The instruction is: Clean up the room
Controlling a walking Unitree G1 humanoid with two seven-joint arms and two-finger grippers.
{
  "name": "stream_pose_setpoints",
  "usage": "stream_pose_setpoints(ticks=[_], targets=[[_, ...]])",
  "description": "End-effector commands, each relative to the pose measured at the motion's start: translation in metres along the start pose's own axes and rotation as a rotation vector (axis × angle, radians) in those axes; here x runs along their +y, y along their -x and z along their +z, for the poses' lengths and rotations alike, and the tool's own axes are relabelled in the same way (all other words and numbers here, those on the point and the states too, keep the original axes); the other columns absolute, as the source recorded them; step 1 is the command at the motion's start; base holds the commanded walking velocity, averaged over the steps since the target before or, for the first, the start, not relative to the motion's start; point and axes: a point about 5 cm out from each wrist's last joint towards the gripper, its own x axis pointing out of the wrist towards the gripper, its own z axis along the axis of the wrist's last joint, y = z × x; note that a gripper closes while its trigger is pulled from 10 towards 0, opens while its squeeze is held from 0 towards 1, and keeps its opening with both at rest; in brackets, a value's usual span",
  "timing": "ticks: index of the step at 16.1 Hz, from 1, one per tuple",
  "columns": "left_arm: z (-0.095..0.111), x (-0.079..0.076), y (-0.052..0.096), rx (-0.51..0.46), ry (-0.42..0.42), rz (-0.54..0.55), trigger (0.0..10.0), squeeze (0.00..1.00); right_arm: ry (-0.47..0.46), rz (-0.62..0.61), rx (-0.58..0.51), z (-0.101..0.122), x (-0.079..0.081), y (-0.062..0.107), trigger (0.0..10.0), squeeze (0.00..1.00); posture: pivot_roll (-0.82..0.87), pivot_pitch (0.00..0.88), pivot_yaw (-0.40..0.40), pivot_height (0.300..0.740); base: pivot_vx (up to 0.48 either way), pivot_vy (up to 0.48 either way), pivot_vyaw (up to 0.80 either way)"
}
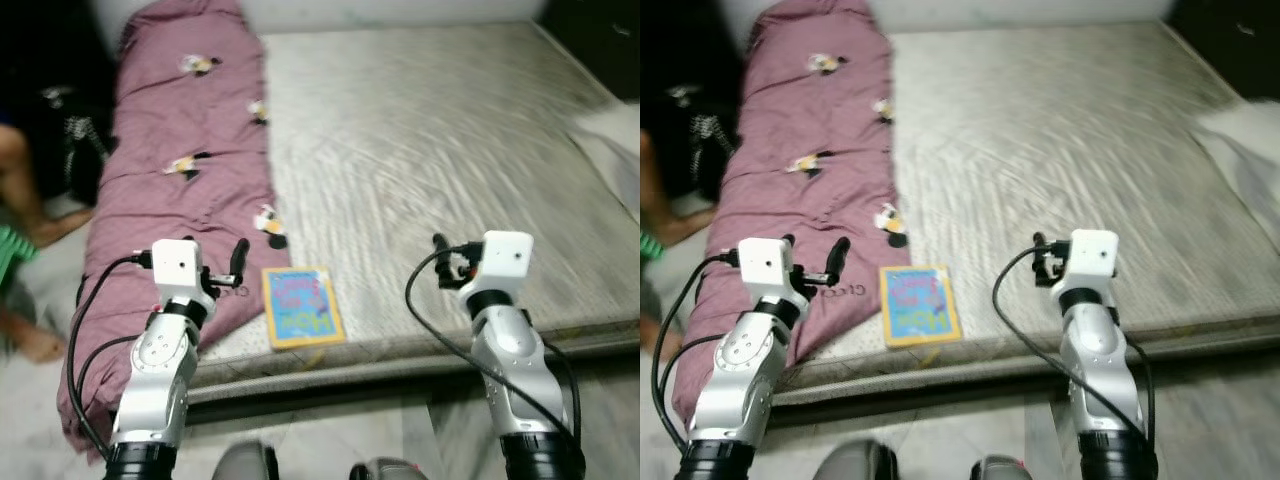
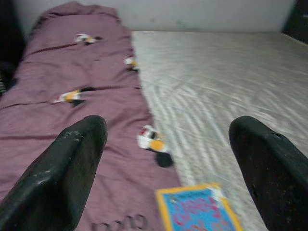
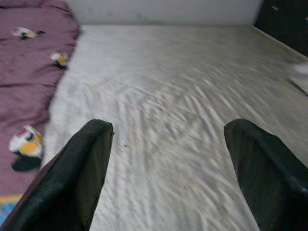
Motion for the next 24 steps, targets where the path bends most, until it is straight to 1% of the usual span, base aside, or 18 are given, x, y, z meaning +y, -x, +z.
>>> stream_pose_setpoints(ticks=[1, 5, 6, 7, 9, 11, 13, 15, 20, 21, 22, 24], targets=[[0.0015, 0.0055, 0.0018, -0.003, -0.015, 0.014, 10.0, 0.0, -0.006, 0.022, -0.003, 0.0007, 0.0064, 0.0001, 10.0, 0.0, -0.01, 0.103, 0.002, 0.74, 0.375, 0.0, 0.0], [-0.0018, 0.0059, 0.002, 0.018, -0.026, 0.047, 10.0, 0.0, -0.003, 0.021, -0.002, 0.0003, 0.0055, -0.0001, 10.0, 0.0, -0.01, 0.101, 0.002, 0.74, 0.062, 0.0, 0.0], [-0.0013, 0.0046, 0.002, 0.01, 0.001, 0.031, 10.0, 0.0, -0.003, 0.021, -0.002, 0.0001, 0.0052, -0.0002, 10.0, 0.0, -0.01, 0.101, 0.002, 0.74, 0.0, 0.0, 0.0], [-0.0014, 0.0055, 0.0019, 0.013, -0.001, 0.04, 10.0, 0.0, -0.003, 0.02, 0.0, -0.0003, 0.0053, -0.0001, 10.0, 0.0, -0.01, 0.101, 0.002, 0.74, 0.0, 0.0, 0.0], [-0.0025, 0.0073, -0.0004, 0.032, -0.003, 0.068, 10.0, 0.0, -0.004, 0.022, 0.002, -0.0003, 0.0058, -0.0007, 10.0, 0.0, -0.01, 0.119, 0.003, 0.74, 0.0, 0.0, -0.69], [-0.0017, 0.0073, -0.0012, 0.031, 0.005, 0.067, 10.0, 0.0, -0.006, 0.019, 0.001, -0.0001, 0.0053, -0.001, 10.0, 0.0, -0.01, 0.115, 0.002, 0.74, 0.0, 0.48, -0.63], [-0.0026, 0.0085, -0.0004, 0.033, -0.004, 0.073, 10.0, 0.0, -0.007, 0.019, 0.002, -0.0007, 0.0055, -0.0008, 10.0, 0.0, -0.01, 0.118, 0.002, 0.74, 0.0, 0.48, 0.0], [-0.0023, 0.0086, 0.0003, 0.029, -0.009, 0.073, 10.0, 0.0, -0.006, 0.021, 0.004, -0.0012, 0.0062, -0.0002, 10.0, 0.0, -0.01, 0.118, 0.002, 0.74, 0.0, 0.48, 0.0], [-0.0007, 0.0089, -0.0004, 0.011, -0.028, 0.075, 10.0, 0.0, -0.002, 0.015, 0.003, -0.0009, 0.0051, -0.0004, 10.0, 0.0, -0.01, 0.12, 0.004, 0.74, 0.0, 0.0, 0.0], [0.0018, 0.0101, -0.0003, -0.017, -0.051, 0.072, 10.0, 0.0, -0.002, 0.014, 0.003, -0.0009, 0.005, -0.0006, 10.0, 0.0, -0.01, 0.121, 0.005, 0.74, 0.0, 0.0, 0.0], [0.0025, 0.0117, -0.0002, -0.021, -0.064, 0.085, 10.0, 0.0, -0.003, 0.014, 0.003, -0.0008, 0.0052, -0.0008, 10.0, 0.0, -0.01, 0.122, 0.003, 0.74, 0.0, 0.0, 0.0], [0.0047, 0.0144, 0.0, -0.03, -0.054, 0.099, 10.0, 0.0, -0.003, 0.015, 0.0, 0.0004, 0.0054, -0.0013, 10.0, 0.0, -0.01, 0.133, 0.0, 0.74, 0.0, 0.0, 0.0]])
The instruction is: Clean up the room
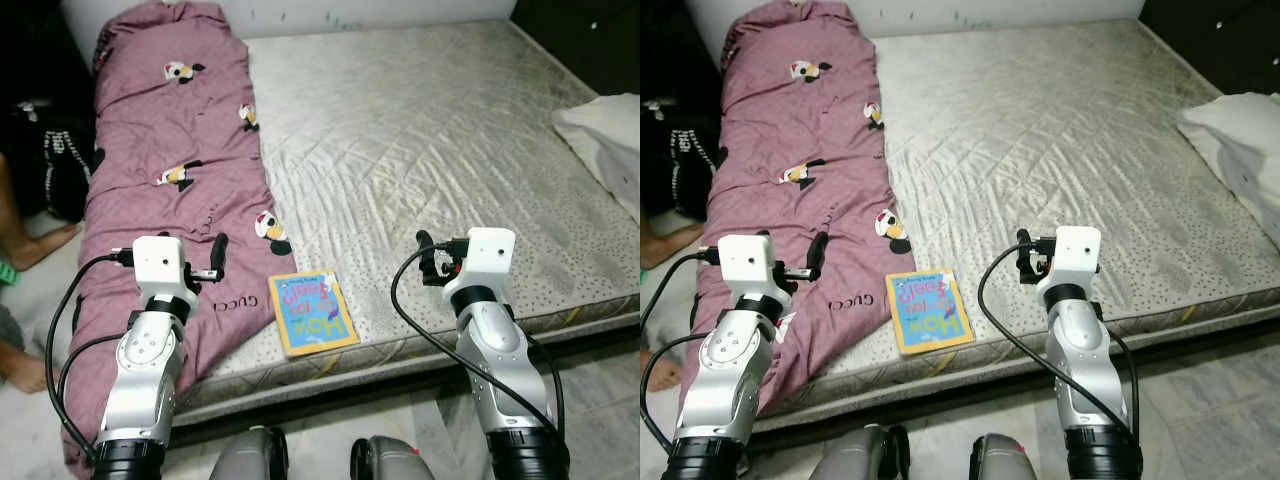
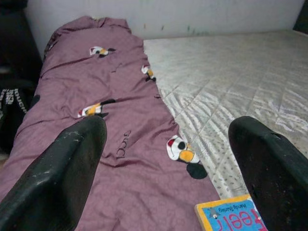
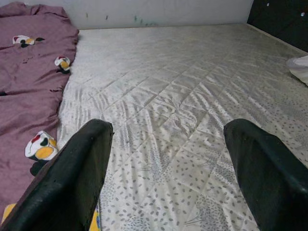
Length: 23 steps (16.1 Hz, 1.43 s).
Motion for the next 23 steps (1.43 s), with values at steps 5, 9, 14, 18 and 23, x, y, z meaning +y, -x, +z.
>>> stream_pose_setpoints(ticks=[5, 9, 14, 18, 23], targets=[[-0.003, 0.001, 0.004, 0.042, -0.001, 0.02, 10.0, 0.0, 0.001, -0.014, 0.002, 0.0, -0.003, 0.001, 10.0, 0.0, -0.01, 0.133, -0.005, 0.74, 0.0, 0.0, 0.0], [-0.009, 0.005, 0.006, 0.074, 0.0, 0.036, 10.0, 0.0, -0.007, -0.014, 0.015, -0.003, -0.003, 0.003, 10.0, 0.0, -0.01, 0.128, -0.003, 0.74, 0.0, 0.0, 0.0], [-0.01, 0.003, 0.005, 0.089, 0.023, 0.023, 10.0, 0.0, -0.012, -0.017, 0.02, -0.004, -0.003, 0.003, 10.0, 0.0, -0.01, 0.125, -0.003, 0.74, 0.0, 0.192, -0.08], [-0.008, 0.002, 0.005, 0.069, 0.012, 0.021, 10.0, 0.0, -0.012, -0.014, 0.019, -0.004, -0.003, 0.003, 10.0, 0.0, -0.01, 0.124, -0.004, 0.74, 0.0, 0.188, 0.0], [-0.006, 0.002, 0.004, 0.063, 0.02, 0.024, 10.0, 0.0, -0.016, -0.016, 0.017, -0.003, -0.002, 0.001, 10.0, 0.0, -0.01, 0.133, -0.005, 0.74, 0.0, 0.0, 0.0]])
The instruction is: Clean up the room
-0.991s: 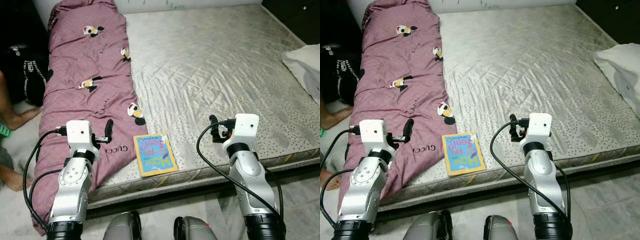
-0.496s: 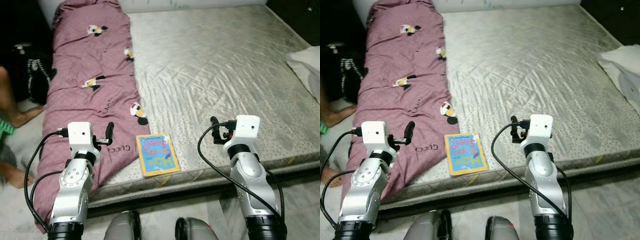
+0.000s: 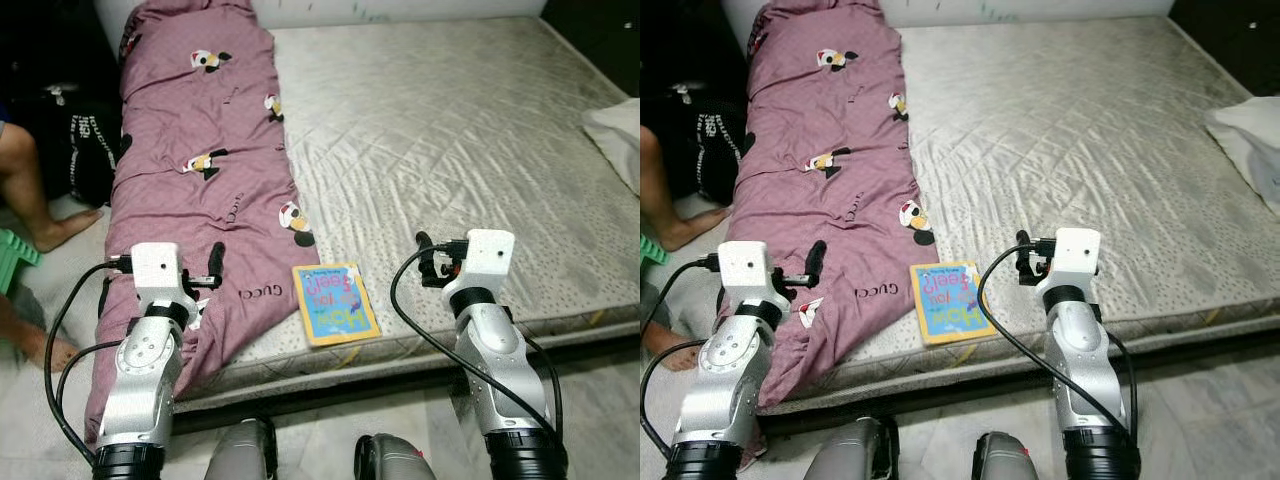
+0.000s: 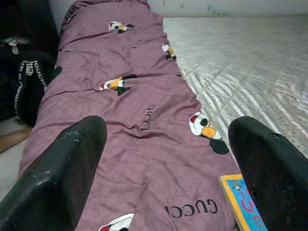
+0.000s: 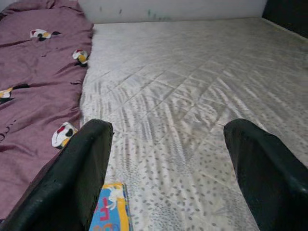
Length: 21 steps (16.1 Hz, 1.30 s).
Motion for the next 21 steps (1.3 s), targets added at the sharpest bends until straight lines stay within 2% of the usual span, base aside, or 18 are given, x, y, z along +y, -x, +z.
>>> stream_pose_setpoints(ticks=[1, 12, 21], targets=[[0.0024, 0.0014, -0.0006, -0.007, -0.011, 0.005, 10.0, 0.0, -0.003, -0.013, 0.007, -0.0008, -0.0032, -0.0003, 10.0, 0.0, -0.01, 0.135, -0.004, 0.74, 0.0, 0.0, 0.0], [-0.0002, 0.0014, 0.0031, -0.001, -0.016, 0.003, 10.0, 0.0, -0.015, -0.008, -0.006, 0.0006, -0.0033, 0.0021, 10.0, 0.0, -0.01, 0.138, -0.004, 0.74, 0.0, 0.0, 0.0], [-0.0008, 0.001, 0.0035, -0.005, -0.029, -0.004, 10.0, 0.0, -0.029, -0.01, -0.017, 0.0001, -0.004, 0.0033, 10.0, 0.0, -0.01, 0.124, 0.0, 0.633, 0.0, 0.0, 0.0]])
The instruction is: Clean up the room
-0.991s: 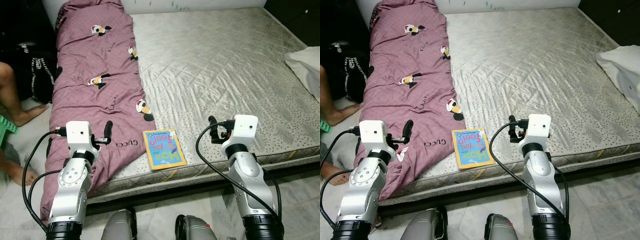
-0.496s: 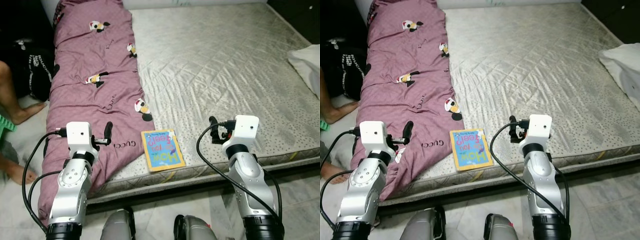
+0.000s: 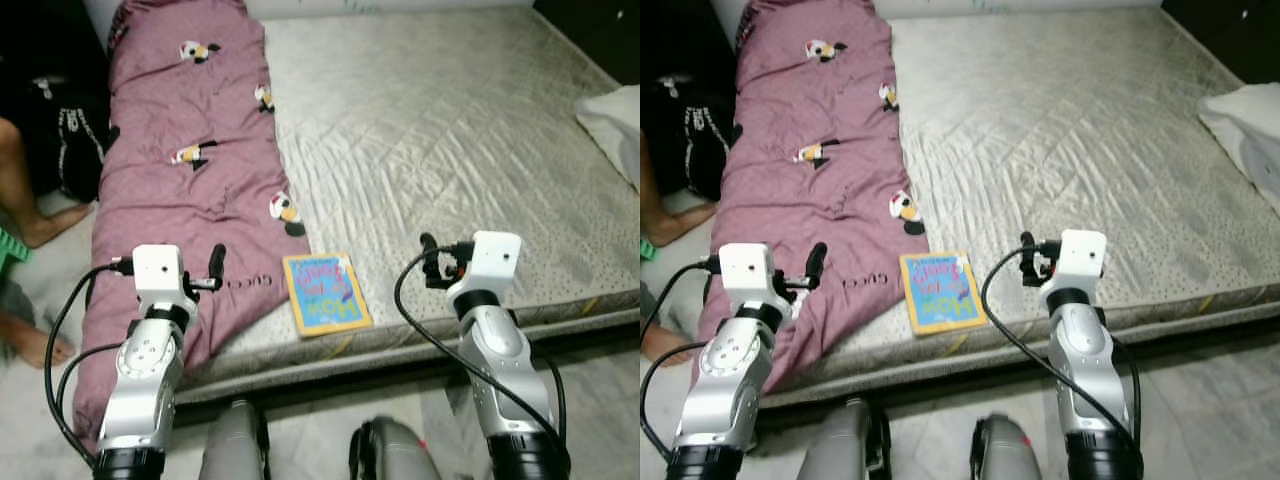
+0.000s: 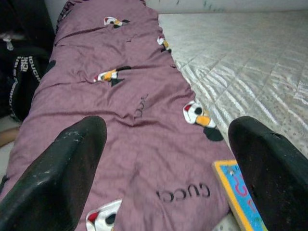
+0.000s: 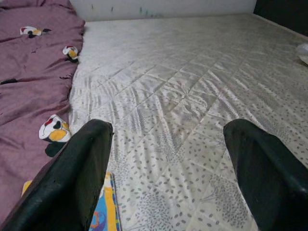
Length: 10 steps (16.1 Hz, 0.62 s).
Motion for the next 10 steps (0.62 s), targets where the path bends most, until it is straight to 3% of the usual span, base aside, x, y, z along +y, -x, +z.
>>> stream_pose_setpoints(ticks=[1, 10], targets=[[-0.0007, 0.0003, 0.001, 0.004, -0.014, -0.003, 10.0, 0.0, -0.016, 0.001, -0.007, 0.0009, -0.0013, 0.0009, 10.0, 0.0, -0.01, 0.123, -0.001, 0.624, 0.0, 0.0, 0.0], [0.0007, -0.002, 0.0006, -0.005, 0.006, -0.014, 10.0, 0.0, 0.011, 0.007, -0.016, 0.0038, -0.0034, -0.0037, 10.0, 0.0, -0.01, 0.121, -0.013, 0.616, 0.0, 0.0, 0.0]])
